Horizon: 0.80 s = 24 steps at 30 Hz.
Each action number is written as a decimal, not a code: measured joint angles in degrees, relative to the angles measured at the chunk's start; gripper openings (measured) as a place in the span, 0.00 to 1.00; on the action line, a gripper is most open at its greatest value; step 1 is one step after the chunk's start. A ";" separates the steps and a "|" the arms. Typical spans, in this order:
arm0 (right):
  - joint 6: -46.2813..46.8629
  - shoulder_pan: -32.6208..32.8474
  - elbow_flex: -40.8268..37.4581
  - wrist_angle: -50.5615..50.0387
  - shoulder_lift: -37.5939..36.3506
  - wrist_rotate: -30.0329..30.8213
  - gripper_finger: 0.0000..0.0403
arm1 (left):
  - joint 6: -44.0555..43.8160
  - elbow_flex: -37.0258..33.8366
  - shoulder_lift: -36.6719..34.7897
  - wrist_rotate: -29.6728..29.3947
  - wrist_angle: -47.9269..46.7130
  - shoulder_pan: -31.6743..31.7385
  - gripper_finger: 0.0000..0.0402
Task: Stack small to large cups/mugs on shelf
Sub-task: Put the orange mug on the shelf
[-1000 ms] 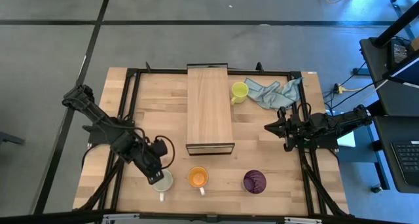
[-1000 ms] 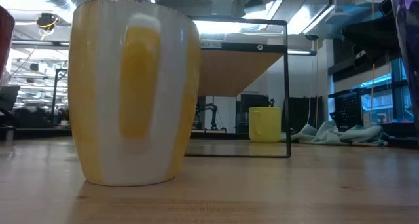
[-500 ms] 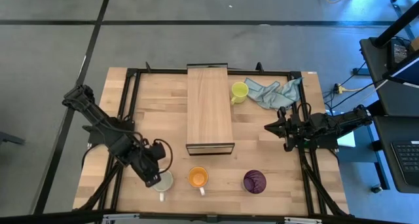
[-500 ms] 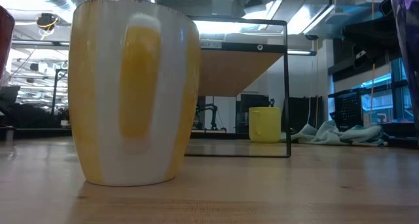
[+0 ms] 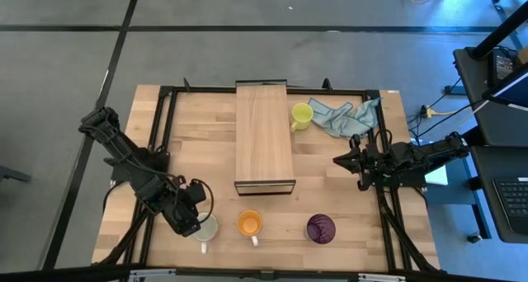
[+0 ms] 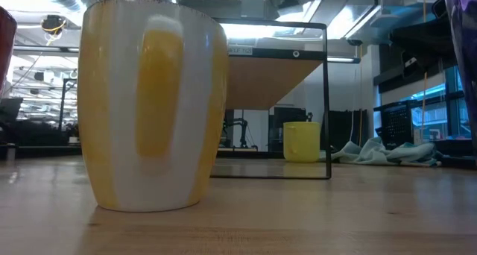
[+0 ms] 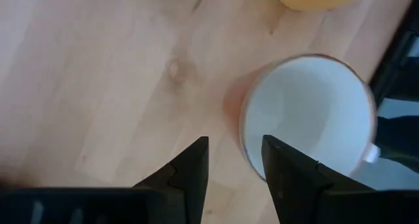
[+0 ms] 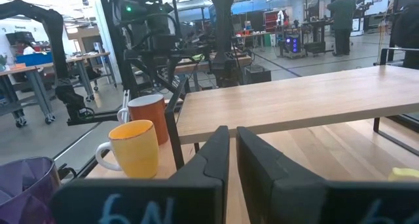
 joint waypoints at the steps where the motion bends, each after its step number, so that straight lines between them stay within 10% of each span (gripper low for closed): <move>1: 0.02 0.00 0.00 0.00 0.00 0.01 0.08 | -0.01 -0.54 0.00 -0.35 0.25 -0.18 0.34; 24: -0.05 0.00 0.00 0.02 0.00 0.01 0.08 | -1.59 -5.35 0.02 0.07 7.44 -1.36 0.34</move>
